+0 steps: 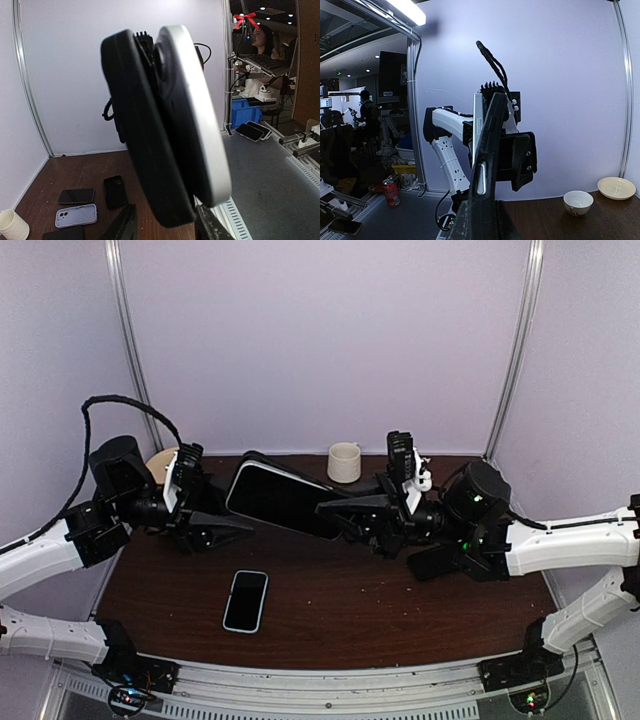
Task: Take the phone out of the phone case
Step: Remove the phone from the bottom left corner of the phone case.
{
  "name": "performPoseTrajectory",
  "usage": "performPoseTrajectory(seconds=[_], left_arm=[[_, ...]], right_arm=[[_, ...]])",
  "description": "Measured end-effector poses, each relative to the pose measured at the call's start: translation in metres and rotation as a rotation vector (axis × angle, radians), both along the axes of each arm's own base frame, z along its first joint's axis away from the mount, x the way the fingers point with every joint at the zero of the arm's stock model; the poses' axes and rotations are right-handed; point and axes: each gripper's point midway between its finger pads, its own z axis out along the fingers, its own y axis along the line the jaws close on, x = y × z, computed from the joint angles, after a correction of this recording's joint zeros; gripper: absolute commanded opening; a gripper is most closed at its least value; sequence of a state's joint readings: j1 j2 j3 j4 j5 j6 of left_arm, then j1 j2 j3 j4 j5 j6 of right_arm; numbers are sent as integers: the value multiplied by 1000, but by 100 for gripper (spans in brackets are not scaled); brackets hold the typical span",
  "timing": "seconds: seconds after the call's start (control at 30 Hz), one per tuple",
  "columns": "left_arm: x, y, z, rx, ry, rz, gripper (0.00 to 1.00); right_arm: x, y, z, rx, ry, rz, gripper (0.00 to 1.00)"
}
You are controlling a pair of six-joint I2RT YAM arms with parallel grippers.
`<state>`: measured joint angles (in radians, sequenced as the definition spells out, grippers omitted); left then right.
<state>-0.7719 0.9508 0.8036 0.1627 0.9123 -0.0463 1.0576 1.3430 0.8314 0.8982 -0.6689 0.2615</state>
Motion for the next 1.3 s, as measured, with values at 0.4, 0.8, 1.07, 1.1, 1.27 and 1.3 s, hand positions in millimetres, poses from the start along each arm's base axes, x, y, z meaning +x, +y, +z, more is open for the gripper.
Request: performPoseTrajectory(seconds=[0.4, 0.8, 1.07, 1.1, 1.27, 1.3], left_arm=[[-4, -1, 3, -11, 27, -33, 42], [-3, -3, 3, -11, 46, -36, 44], [-7, -2, 6, -20, 45, -64, 50], [-8, -2, 6, -21, 44, -69, 50], [-10, -1, 7, -22, 42, -83, 48], [-10, -1, 7, -22, 43, -83, 47]], right_arm=[[-2, 4, -5, -7, 1, 26, 0], [-6, 6, -3, -5, -8, 58, 0], [-7, 6, -2, 0, -16, 60, 0], [-7, 6, -2, 0, -18, 59, 0], [-7, 6, -2, 0, -20, 58, 0], [-7, 6, -3, -1, -19, 58, 0]])
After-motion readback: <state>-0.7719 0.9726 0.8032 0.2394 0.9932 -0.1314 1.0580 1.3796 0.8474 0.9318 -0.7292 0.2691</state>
